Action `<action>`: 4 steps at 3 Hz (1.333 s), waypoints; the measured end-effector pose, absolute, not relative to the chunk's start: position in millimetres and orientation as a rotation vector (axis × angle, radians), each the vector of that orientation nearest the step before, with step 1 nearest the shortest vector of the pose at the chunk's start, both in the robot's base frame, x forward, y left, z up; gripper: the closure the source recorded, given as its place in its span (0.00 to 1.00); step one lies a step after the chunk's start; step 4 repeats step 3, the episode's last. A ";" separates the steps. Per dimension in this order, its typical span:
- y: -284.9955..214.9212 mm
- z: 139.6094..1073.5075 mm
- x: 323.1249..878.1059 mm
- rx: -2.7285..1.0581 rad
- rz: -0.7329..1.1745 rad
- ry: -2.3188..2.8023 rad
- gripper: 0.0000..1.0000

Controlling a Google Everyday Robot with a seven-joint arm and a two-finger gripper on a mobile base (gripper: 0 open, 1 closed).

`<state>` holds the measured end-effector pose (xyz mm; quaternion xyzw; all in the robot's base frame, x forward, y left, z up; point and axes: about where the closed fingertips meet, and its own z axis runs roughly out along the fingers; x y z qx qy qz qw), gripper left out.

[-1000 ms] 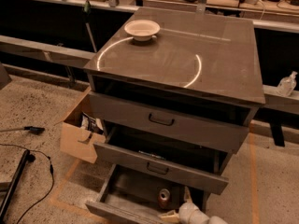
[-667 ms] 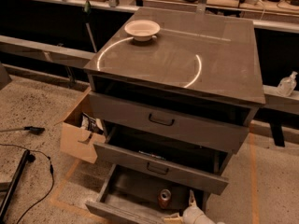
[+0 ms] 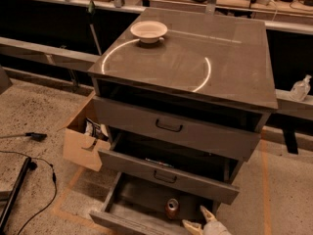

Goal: Place coke can into bottom drawer

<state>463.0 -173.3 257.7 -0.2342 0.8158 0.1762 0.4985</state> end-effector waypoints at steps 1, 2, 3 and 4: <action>-198.8 274.2 443.2 -0.582 0.412 2.037 0.59; -232.9 291.0 428.4 -0.615 0.442 2.124 0.84; -250.1 287.4 418.2 -0.627 0.432 2.157 0.88; -250.1 287.4 418.2 -0.627 0.432 2.157 0.88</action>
Offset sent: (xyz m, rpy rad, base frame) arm -0.0623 -0.1022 0.0490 -0.0676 0.2799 0.0943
